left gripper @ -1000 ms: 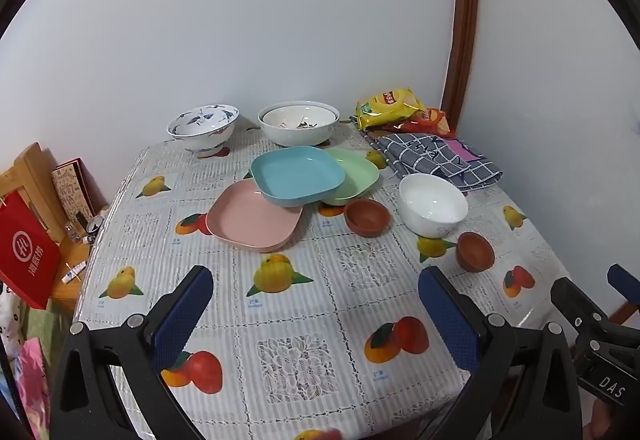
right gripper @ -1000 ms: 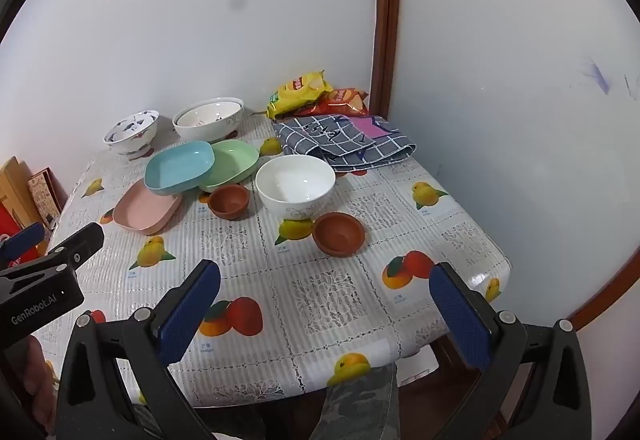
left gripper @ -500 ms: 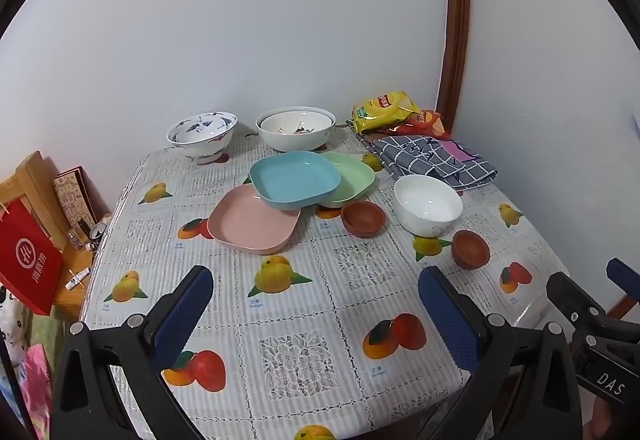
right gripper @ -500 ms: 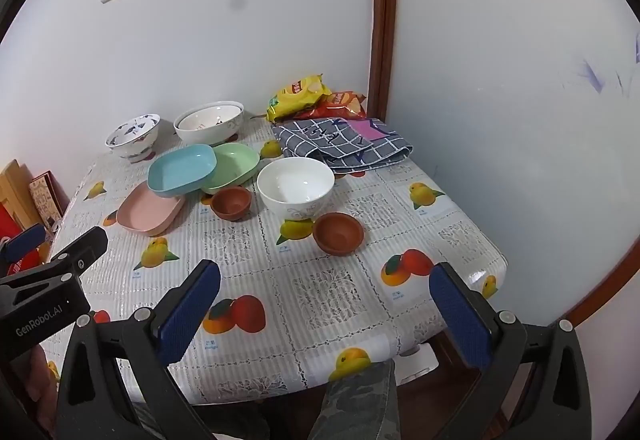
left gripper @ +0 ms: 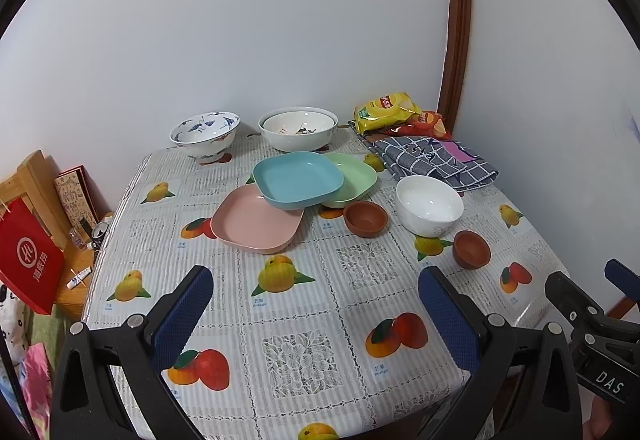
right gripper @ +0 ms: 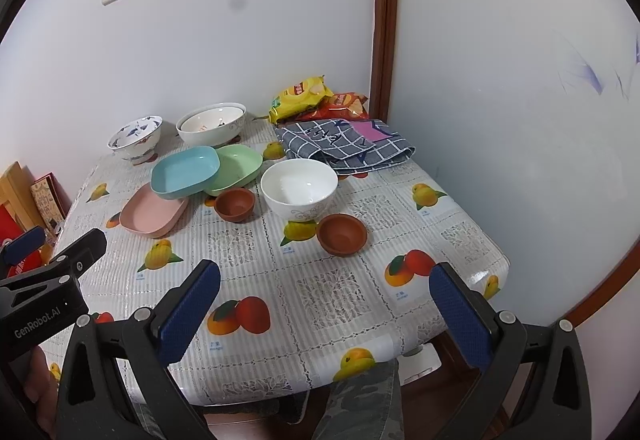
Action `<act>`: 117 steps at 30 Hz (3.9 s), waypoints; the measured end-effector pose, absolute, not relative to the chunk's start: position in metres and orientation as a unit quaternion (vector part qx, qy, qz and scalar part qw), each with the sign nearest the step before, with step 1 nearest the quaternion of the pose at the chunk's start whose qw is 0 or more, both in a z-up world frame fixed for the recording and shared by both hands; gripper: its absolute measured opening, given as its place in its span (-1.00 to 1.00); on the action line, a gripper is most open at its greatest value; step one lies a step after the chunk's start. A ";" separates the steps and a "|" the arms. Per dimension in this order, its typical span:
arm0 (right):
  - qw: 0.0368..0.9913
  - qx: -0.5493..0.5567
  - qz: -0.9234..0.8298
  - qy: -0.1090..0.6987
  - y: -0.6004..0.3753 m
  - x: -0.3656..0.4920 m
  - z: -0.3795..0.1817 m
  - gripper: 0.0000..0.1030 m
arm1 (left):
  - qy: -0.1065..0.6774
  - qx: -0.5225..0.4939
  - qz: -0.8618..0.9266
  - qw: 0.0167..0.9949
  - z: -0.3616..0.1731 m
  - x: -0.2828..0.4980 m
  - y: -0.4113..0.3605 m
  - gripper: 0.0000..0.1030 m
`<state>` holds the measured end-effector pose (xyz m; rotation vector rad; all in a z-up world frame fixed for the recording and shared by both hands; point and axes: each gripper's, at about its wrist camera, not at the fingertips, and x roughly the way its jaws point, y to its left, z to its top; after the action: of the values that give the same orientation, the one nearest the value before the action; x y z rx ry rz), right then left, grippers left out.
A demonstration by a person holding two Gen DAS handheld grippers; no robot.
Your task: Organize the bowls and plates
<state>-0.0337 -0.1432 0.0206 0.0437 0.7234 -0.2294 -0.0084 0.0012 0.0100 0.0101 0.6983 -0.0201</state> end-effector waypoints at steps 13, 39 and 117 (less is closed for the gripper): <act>0.929 0.021 -0.109 0.353 -0.143 -0.035 0.019 0.99 | 0.335 0.006 -0.011 0.942 0.010 -0.015 0.001 1.00; 0.930 0.024 -0.109 0.349 -0.143 -0.038 0.020 0.99 | 0.333 0.006 -0.010 0.943 0.013 -0.016 0.002 1.00; 0.912 0.047 0.036 0.405 -0.083 0.249 -0.059 0.04 | 0.434 -0.034 0.038 0.899 -0.069 0.247 0.092 0.40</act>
<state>0.2490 -0.0829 -0.0594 0.0978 0.8342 0.0737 0.2468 0.0923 -0.0694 -0.0714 0.8989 0.0787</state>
